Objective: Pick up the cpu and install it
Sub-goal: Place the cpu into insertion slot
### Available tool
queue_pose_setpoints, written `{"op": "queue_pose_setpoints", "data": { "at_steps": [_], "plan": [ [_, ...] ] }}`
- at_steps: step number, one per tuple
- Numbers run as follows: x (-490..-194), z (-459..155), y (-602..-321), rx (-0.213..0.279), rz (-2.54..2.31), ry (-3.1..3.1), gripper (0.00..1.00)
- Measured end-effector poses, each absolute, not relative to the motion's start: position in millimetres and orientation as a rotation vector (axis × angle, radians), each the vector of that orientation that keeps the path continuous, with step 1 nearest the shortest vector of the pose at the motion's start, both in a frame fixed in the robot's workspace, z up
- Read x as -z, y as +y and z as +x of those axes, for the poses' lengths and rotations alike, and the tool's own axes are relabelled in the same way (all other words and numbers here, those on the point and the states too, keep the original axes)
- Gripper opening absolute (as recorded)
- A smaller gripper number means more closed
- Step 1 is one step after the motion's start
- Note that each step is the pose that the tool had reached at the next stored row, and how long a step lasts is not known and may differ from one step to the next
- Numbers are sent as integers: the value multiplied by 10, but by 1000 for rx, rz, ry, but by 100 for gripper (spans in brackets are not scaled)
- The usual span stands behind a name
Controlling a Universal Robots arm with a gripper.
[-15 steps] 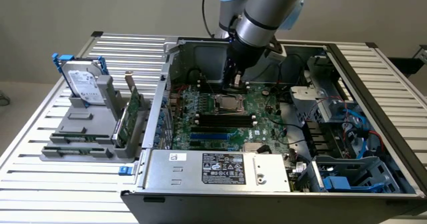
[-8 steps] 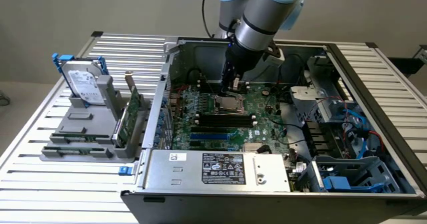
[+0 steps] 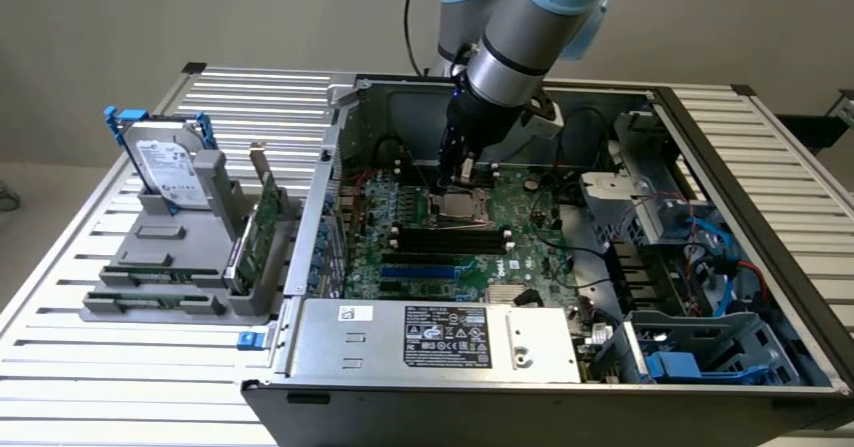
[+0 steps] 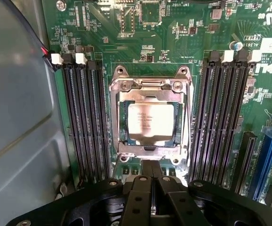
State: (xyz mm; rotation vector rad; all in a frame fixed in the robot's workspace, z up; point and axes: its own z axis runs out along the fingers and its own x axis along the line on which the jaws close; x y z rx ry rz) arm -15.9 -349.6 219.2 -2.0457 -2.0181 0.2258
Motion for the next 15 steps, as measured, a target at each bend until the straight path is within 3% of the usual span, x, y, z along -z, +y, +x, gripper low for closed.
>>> {"op": "queue_pose_setpoints", "data": {
  "at_steps": [15],
  "plan": [
    [-2035,-169,-3488,-250,-2033,-2003,11]
  ]
}}
